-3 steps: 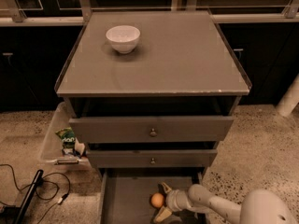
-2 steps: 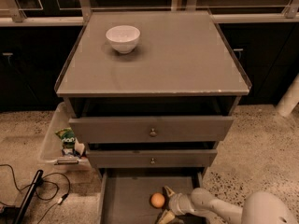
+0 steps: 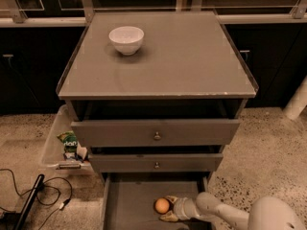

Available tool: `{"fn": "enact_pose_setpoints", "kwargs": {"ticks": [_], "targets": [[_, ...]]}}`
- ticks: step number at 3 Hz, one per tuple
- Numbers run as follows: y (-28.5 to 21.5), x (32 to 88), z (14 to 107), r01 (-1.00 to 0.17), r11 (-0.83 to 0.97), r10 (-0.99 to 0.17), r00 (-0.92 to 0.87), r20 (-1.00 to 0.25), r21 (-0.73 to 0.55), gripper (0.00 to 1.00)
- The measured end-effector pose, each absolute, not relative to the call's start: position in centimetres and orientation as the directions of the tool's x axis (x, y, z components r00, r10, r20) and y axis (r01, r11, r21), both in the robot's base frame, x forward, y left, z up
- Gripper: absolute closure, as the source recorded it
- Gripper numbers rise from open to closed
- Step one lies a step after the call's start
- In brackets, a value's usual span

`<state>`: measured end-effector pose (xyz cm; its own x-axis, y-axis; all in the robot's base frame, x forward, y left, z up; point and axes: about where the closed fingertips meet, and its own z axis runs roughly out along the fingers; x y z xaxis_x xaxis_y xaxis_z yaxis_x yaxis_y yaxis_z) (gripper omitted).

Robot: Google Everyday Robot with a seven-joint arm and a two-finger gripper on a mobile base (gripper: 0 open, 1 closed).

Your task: Pick orange from bottom drawer and place on counter

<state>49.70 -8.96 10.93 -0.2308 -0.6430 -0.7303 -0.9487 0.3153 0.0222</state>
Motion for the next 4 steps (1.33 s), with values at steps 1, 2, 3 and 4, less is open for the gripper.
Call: {"fn": "enact_pose_setpoints", "kwargs": {"ticks": [1, 2, 3, 4], "targets": [[-8.96, 49.7, 10.92, -0.949, 0.315, -0.643, -0.231, -0.73, 0.022, 0.39], [-8.96, 49.7, 10.92, -0.949, 0.315, -0.643, -0.231, -0.73, 0.022, 0.16], [-8.95, 49.7, 10.92, -0.949, 0.315, -0.643, -0.231, -0.73, 0.022, 0.0], [-8.92, 49.71, 10.93, -0.949, 0.315, -0.643, -0.231, -0.73, 0.022, 0.0]]}}
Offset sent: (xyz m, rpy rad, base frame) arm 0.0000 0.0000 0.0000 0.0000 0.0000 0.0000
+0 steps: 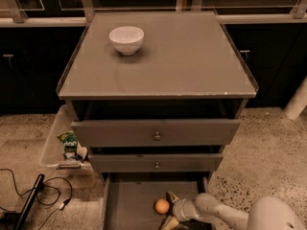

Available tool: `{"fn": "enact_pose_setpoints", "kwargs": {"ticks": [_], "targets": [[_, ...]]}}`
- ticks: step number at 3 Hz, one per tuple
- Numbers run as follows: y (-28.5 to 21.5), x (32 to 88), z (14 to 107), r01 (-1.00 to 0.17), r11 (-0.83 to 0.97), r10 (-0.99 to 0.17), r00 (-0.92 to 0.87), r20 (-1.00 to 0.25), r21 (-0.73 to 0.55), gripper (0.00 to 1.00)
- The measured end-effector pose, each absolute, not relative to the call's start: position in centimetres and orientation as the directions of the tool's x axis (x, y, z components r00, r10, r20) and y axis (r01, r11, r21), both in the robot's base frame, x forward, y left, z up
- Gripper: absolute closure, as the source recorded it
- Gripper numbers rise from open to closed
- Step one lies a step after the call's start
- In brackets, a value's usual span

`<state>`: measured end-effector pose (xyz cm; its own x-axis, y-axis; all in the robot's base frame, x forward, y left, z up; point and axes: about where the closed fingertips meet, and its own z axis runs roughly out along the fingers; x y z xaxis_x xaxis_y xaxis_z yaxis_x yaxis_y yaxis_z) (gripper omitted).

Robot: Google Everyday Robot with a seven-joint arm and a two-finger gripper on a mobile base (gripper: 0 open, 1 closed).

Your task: Pick orange from bottom drawer and place on counter

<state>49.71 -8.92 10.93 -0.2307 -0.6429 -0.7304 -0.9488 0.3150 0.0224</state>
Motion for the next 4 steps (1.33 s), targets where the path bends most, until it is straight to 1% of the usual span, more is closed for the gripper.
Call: {"fn": "enact_pose_setpoints", "kwargs": {"ticks": [1, 2, 3, 4], "targets": [[-7.37, 51.85, 12.22, -0.958, 0.285, -0.658, -0.188, -0.729, -0.01, 0.0], [-7.34, 51.86, 12.23, -0.958, 0.285, -0.658, -0.188, -0.729, -0.01, 0.0], [-7.34, 51.86, 12.23, -0.958, 0.285, -0.658, -0.188, -0.729, -0.01, 0.19], [-7.33, 51.85, 12.23, -0.959, 0.285, -0.658, -0.188, -0.729, -0.01, 0.42]]}}
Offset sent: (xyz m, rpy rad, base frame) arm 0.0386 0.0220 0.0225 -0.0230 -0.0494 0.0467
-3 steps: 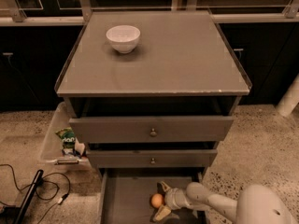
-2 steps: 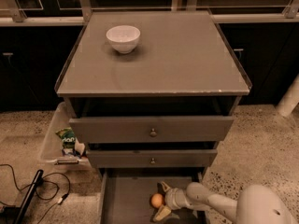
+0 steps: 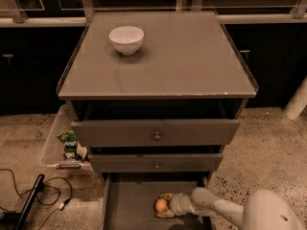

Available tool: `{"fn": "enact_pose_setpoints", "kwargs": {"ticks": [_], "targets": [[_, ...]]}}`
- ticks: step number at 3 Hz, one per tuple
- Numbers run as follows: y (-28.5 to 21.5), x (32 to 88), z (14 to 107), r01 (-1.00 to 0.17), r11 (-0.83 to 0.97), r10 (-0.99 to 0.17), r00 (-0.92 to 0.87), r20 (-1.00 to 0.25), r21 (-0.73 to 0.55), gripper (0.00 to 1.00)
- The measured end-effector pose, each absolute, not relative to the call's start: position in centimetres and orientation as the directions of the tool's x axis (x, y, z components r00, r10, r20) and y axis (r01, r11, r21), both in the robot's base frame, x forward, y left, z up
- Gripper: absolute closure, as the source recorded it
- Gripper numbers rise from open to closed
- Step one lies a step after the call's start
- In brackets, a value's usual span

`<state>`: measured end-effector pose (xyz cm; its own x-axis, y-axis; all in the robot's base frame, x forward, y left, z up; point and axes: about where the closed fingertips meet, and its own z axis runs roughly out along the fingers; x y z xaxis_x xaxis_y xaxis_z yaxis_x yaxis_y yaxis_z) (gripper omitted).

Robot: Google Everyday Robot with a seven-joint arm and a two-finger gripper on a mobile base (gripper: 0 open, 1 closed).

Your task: Pick orange from bottom drawer and place on counter

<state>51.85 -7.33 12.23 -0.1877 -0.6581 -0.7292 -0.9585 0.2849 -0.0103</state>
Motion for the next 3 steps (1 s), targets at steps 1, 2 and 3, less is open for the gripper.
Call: {"fn": "enact_pose_setpoints", "kwargs": {"ticks": [1, 2, 3], "targets": [[-7.33, 51.85, 12.23, -0.959, 0.285, -0.658, -0.188, -0.729, -0.01, 0.65], [-7.33, 51.85, 12.22, -0.959, 0.285, -0.658, -0.188, -0.729, -0.01, 0.88], [-7.33, 51.85, 12.23, -0.959, 0.285, -0.658, -0.188, -0.729, -0.01, 1.0]]}}
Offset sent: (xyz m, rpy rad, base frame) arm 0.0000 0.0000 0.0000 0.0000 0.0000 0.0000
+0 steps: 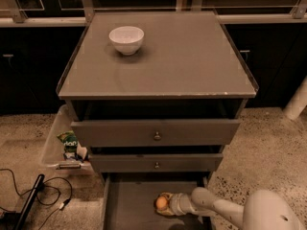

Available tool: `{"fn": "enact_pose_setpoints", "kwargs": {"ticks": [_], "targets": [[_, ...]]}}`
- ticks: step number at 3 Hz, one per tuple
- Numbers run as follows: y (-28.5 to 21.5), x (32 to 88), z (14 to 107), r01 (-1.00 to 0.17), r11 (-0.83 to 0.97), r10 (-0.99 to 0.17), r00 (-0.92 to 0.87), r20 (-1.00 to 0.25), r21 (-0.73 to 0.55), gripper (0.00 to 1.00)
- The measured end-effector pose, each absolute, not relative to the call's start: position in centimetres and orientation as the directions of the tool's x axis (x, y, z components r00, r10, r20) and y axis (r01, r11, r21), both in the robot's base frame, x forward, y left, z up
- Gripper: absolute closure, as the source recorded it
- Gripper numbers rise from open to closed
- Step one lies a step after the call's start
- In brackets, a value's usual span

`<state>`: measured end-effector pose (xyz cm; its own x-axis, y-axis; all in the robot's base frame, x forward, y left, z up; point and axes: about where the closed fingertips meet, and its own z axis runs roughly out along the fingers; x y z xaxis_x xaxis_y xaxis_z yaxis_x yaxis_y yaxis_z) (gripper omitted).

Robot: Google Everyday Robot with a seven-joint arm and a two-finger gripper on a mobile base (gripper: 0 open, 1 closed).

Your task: Pick orange from bottom drawer and place on counter

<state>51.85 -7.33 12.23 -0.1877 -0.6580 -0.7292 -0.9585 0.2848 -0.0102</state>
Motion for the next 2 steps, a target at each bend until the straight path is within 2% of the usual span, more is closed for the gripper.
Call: {"fn": "enact_pose_setpoints", "kwargs": {"ticks": [2], "targets": [[-7.8, 52.1, 16.3, -0.959, 0.274, -0.646, -0.125, -0.753, -0.075, 1.0]]}}
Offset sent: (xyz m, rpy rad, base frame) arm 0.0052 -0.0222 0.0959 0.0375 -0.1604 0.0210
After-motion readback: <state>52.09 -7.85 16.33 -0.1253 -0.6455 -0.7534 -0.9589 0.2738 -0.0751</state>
